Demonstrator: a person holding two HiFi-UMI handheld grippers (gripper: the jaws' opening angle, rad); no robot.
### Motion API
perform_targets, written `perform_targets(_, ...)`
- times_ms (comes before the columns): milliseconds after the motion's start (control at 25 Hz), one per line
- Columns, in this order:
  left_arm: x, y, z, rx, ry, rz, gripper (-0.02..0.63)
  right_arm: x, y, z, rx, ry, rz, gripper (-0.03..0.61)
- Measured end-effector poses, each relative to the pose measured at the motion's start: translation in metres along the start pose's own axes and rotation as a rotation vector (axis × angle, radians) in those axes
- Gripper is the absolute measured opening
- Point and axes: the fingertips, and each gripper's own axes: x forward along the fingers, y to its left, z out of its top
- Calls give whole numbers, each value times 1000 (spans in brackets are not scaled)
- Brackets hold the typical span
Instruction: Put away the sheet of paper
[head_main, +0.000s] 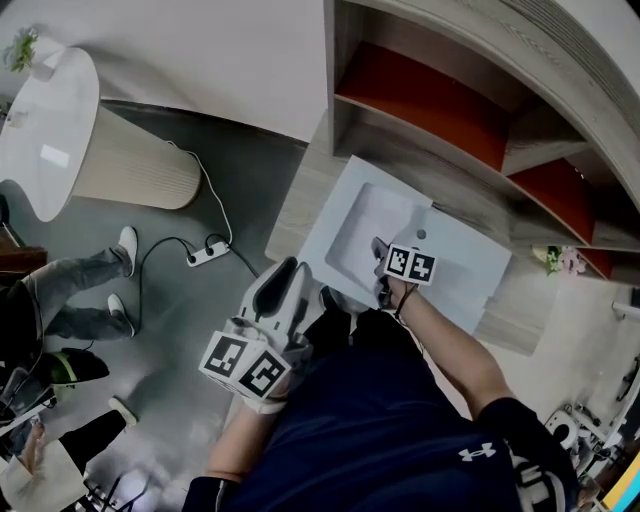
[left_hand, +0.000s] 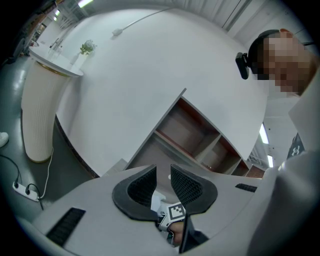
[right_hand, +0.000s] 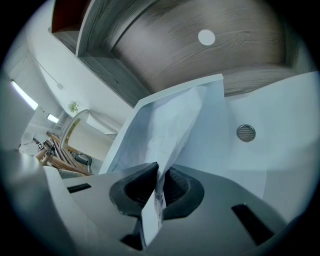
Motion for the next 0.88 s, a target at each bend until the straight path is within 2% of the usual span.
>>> perform_targets(640, 1, 6, -1, -13, 6, 5, 98, 13, 16, 4, -3, 5, 23, 17)
perform_targets(800, 2, 3, -2, -13, 10, -1, 98, 9, 14, 4, -31, 5, 8, 17)
perform_targets(840, 3, 1, -2, -9, 10, -5, 98, 8, 14, 5, -40, 3, 5, 21)
perform_targets(880, 5, 0, -2, -5, 10, -10, 98, 6, 13, 7, -43, -1, 2, 89)
